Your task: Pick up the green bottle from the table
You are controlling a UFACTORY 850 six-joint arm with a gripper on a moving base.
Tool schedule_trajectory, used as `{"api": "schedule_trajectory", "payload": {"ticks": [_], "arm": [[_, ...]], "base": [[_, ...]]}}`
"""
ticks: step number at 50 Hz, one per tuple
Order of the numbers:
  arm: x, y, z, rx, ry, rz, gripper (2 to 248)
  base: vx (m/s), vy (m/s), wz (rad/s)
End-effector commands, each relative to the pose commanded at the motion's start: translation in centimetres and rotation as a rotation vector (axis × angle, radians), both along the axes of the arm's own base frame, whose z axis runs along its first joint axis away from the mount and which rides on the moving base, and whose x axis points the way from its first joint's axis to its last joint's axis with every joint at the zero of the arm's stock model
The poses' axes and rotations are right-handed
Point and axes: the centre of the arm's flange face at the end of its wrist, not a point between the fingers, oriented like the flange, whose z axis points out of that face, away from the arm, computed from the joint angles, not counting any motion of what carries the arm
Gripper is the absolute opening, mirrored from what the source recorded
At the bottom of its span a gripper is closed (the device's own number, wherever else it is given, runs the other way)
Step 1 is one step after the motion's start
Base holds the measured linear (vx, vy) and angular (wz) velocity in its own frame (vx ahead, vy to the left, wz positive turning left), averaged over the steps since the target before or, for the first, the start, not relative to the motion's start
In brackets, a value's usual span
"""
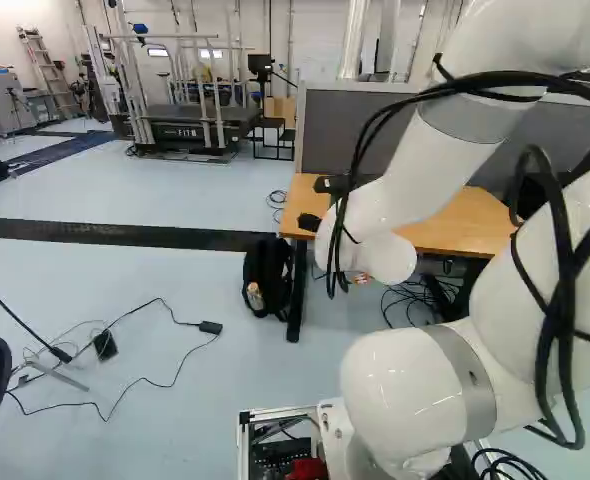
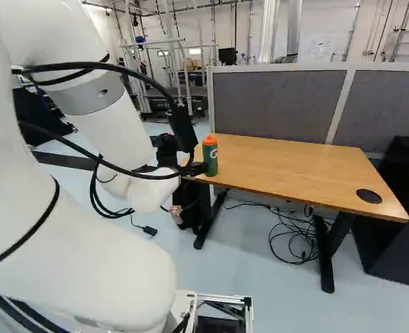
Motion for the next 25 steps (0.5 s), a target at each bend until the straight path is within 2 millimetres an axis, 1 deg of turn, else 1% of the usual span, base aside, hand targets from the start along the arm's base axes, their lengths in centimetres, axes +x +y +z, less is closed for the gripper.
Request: {"api": "schedule_trajectory", "payload": {"ticks": [9,25], "arm": [[1.5,-0.3,-0.7,0.01,0.029,-0.032,247],[4.4,-1.2,-2.0,0.039,0.063,-0.138,247]], "base": [[0.0,0.0,0.0],[0.0,0.0,0.0]]}}
